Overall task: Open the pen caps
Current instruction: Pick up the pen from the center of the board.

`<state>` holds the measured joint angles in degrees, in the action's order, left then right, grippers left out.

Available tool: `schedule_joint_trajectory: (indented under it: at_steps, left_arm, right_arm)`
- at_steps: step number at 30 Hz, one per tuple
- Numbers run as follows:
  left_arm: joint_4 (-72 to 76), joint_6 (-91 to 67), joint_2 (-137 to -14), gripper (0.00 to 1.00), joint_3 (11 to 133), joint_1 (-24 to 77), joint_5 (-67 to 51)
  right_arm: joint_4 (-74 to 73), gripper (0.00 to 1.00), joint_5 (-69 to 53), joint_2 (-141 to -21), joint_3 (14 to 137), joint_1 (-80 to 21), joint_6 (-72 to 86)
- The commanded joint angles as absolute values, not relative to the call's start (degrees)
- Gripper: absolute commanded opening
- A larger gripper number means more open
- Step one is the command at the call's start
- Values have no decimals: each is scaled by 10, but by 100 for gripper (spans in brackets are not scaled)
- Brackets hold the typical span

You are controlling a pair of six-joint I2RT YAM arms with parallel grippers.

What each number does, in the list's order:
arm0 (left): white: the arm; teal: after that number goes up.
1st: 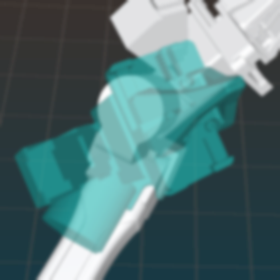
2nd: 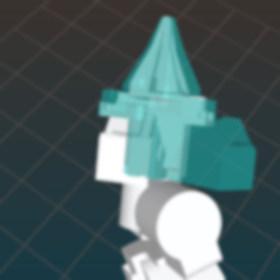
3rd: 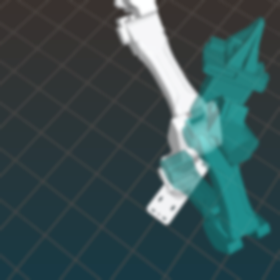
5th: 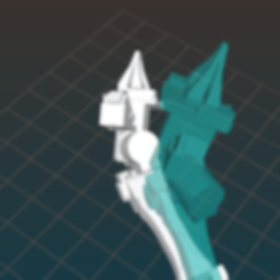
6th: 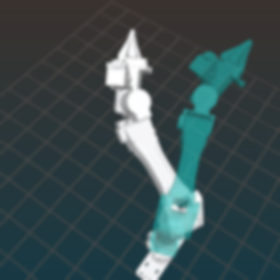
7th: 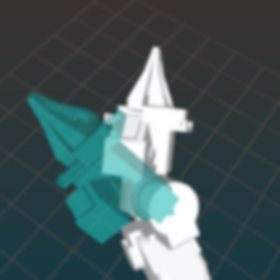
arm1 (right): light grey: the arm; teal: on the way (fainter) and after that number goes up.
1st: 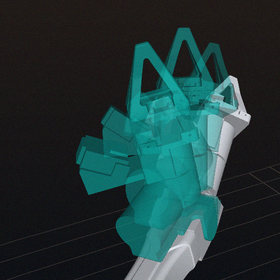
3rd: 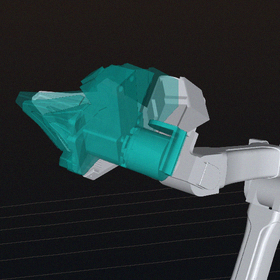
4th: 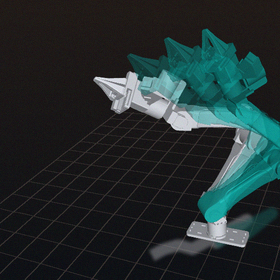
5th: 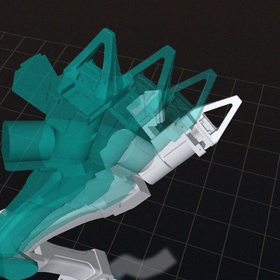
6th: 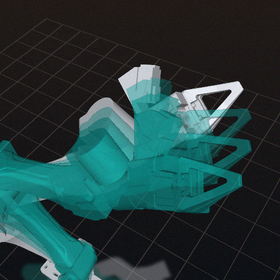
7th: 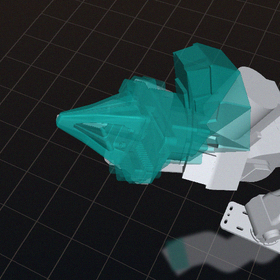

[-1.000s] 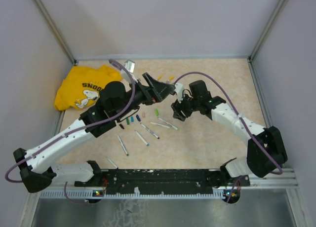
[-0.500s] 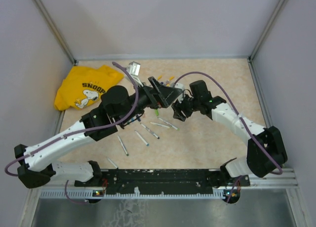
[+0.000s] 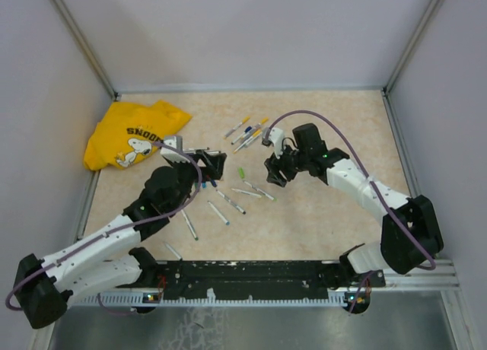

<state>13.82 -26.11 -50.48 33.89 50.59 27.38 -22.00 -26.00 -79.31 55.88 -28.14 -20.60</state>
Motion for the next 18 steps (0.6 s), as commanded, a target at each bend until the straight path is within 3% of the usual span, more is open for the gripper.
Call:
schedule_joint_trajectory:
  at_steps: [1, 8, 12, 18]
  left_arm:
    - [191, -288, -531, 100, 329, 411, 135]
    - [228, -363, -644, 100, 341, 301, -20]
    - [213, -416, -705, 98, 370, 256, -29]
    - [-2, -484, -835, 67, 539, 249, 100]
  right_arm:
    - [-209, 57, -274, -767, 557, -275, -217]
    - [-209, 57, -279, -764, 557, -274, -220]
    - [-209, 57, -282, -764, 556, -275, -221]
    - [-206, 57, -282, -763, 554, -274, -222]
